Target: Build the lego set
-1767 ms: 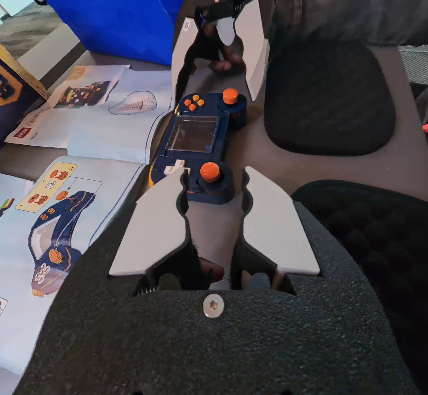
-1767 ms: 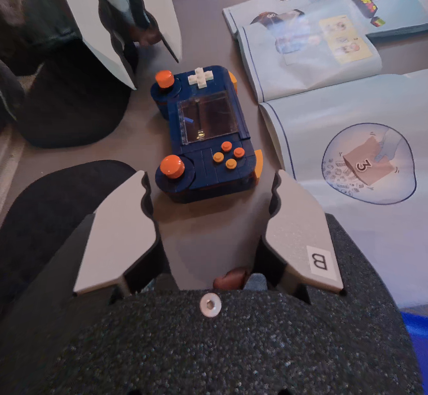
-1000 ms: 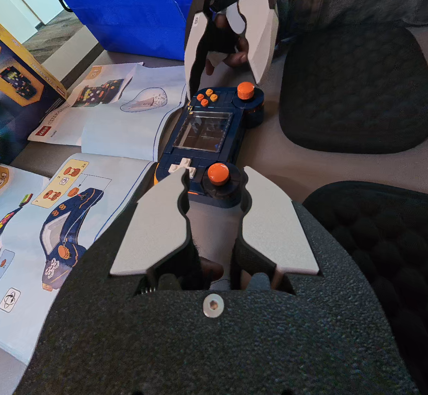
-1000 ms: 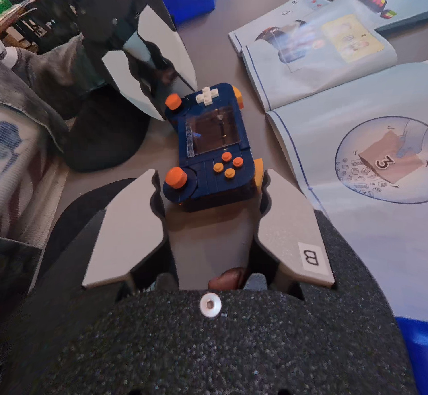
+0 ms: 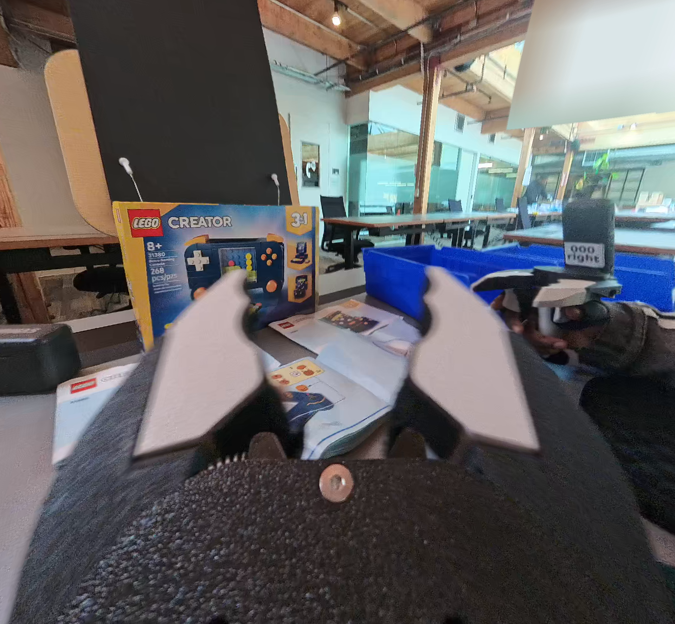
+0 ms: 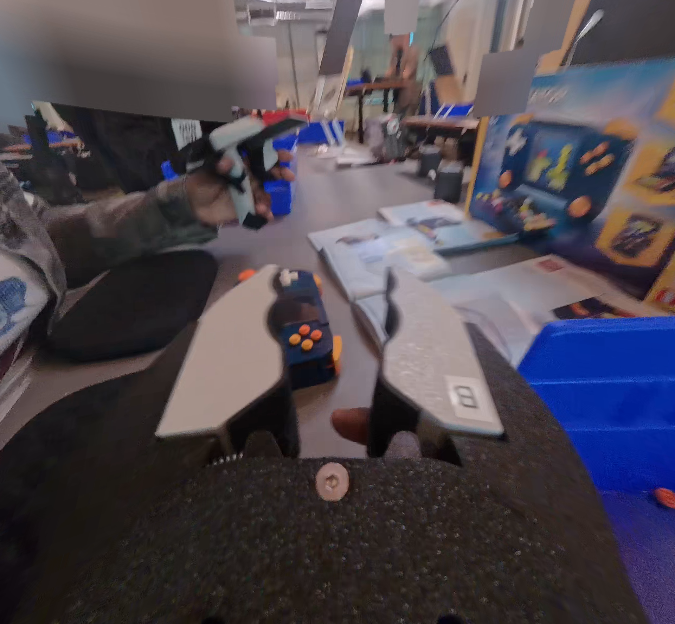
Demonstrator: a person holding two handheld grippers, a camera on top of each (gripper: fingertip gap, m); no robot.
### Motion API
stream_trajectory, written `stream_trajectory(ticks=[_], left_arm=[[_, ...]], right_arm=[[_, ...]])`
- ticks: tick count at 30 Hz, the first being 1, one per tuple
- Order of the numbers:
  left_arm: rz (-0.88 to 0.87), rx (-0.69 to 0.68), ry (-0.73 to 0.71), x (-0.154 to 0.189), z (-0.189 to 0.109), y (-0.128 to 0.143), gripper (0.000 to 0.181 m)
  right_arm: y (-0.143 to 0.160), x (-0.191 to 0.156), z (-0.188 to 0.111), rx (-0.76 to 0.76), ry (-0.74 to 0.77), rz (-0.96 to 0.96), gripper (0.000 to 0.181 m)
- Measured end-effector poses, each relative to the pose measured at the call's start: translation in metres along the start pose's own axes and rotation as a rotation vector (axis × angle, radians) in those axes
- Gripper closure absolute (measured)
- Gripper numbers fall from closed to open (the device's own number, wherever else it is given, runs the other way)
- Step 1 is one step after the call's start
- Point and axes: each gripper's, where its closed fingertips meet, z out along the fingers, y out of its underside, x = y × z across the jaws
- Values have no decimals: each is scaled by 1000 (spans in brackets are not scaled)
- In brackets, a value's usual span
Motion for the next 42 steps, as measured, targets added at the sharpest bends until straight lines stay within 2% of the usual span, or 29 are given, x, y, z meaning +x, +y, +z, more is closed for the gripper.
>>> stream_trajectory(ticks=[1, 2, 3, 5, 8, 12, 15, 16, 20, 24, 29, 33, 38, 42], left_arm=[[19, -54, 13, -1, 2, 3, 155], [35, -131, 29, -2, 7, 7, 181], [51, -216, 29, -5, 15, 14, 181], [128, -366, 123, 4, 33, 31, 181], [182, -662, 318, 25, 58, 82, 176], [313, -776, 434, 45, 102, 139, 163], [390, -903, 430, 37, 110, 183, 161], [381, -924, 429, 34, 107, 191, 161], [321, -892, 418, 32, 97, 190, 162], [319, -949, 469, 37, 89, 197, 164], [291, -957, 486, 39, 88, 197, 168], [263, -965, 497, 40, 88, 197, 167], [222, -950, 541, 44, 86, 193, 149], [158, -826, 607, 52, 88, 173, 138]], right_arm=[[11, -1, 6, -59, -7, 2, 160], [21, 2, 11, -119, 26, -10, 175], [31, 10, 14, -185, 82, -33, 180], [48, 23, 15, -344, 175, -95, 180], [73, 52, 2, -581, 379, -92, 147], [89, 58, -4, -673, 460, 7, 139], [100, 70, -24, -741, 577, 45, 115], [99, 70, -27, -713, 574, 79, 115], [90, 63, -26, -576, 526, 219, 126], [98, 66, -17, -657, 523, 249, 120], [99, 60, 5, -727, 463, 271, 114], [97, 62, 17, -706, 419, 316, 126], [93, 55, 29, -614, 328, 400, 137], [84, 47, 40, -549, 251, 446, 141]])
